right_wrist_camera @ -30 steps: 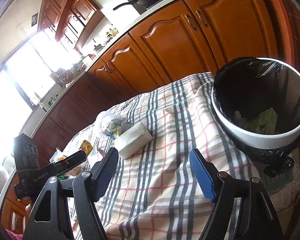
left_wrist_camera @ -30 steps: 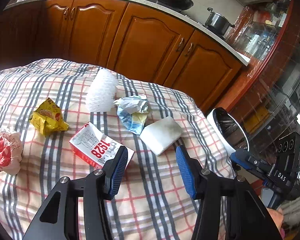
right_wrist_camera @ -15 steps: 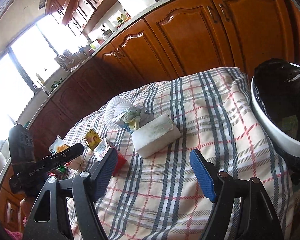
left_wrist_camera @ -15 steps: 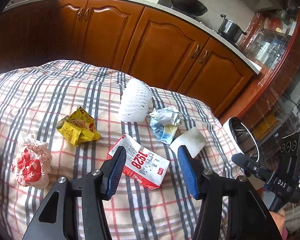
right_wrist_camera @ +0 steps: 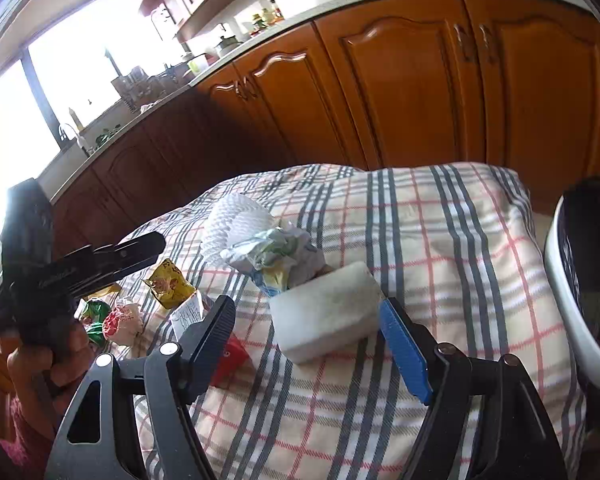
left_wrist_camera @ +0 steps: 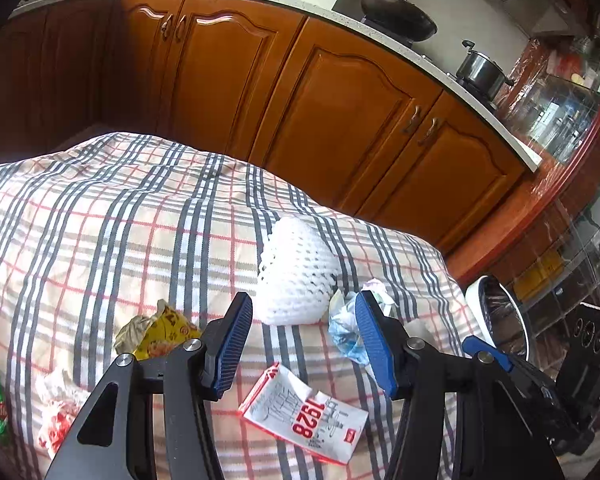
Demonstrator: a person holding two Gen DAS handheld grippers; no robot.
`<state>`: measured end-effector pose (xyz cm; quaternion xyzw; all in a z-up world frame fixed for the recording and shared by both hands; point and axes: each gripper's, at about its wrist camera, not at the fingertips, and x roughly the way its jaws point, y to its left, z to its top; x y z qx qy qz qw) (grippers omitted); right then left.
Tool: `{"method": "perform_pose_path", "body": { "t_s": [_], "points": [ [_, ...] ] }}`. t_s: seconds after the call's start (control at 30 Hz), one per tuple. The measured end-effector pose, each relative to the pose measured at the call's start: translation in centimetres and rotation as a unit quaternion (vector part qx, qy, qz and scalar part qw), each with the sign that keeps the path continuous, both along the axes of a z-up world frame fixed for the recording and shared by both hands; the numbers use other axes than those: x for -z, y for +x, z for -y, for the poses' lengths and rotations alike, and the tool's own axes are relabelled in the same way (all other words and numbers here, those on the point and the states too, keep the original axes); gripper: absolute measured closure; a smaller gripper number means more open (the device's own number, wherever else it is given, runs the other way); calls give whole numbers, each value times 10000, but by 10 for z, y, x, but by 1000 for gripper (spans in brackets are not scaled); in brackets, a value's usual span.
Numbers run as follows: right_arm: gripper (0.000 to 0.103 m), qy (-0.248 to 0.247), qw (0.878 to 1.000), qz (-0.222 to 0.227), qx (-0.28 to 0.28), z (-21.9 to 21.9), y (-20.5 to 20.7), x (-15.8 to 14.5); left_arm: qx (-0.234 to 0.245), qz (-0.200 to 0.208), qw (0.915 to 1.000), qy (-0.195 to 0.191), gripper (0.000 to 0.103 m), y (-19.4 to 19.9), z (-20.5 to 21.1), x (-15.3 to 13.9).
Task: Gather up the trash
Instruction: 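Grasp the white foam net with the left tool while the right tool grasps the crumpled blue wrapper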
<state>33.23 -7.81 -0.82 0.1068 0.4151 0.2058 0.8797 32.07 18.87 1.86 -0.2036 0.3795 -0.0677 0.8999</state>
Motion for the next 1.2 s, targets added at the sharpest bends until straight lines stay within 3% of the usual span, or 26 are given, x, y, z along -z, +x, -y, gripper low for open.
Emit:
{"method": "perform_pose_path", "body": {
  "t_s": [0.17, 0.33, 0.4, 0.47, 0.57, 0.67, 0.73, 0.8, 0.97, 1.2],
  "points": [
    [36, -54, 9991, -53, -429, -22, 18, 2, 166, -170, 9996, -119, 50, 39, -2, 8],
    [36, -247, 9970, -78, -731, -39, 29, 11, 283, -346, 9989, 104, 53, 69, 6, 20],
    [36, -246, 9967, -135, -764, -40, 34, 16, 404, -428, 9982, 103, 85, 75, 10, 26],
    [36, -252, 9965, -166, -784, -42, 39, 19, 411, -415, 9983, 87, 87, 76, 8, 30],
    [42, -277, 9959, -218, -838, -46, 45, 24, 340, -249, 9991, -7, 91, 67, -1, 25],
    [54, -362, 9953, -241, -867, -51, 50, 29, 184, -49, 9997, -131, 91, 51, -15, 15],
    [88, -431, 9952, -288, -826, -53, 52, 32, 110, 73, 9997, -191, 91, 37, -22, 10],
    [99, -356, 9957, -318, -794, -52, 51, 34, 47, 204, 9996, -202, 91, 24, -27, 5],
    [103, -205, 9974, -109, -678, -43, 41, 19, -106, 492, 9986, -153, 91, -10, -35, -8],
    [103, 72, 9986, 226, -469, -21, 26, -14, 36, 674, 9976, -141, 91, -40, -26, -21]
  ]
}}
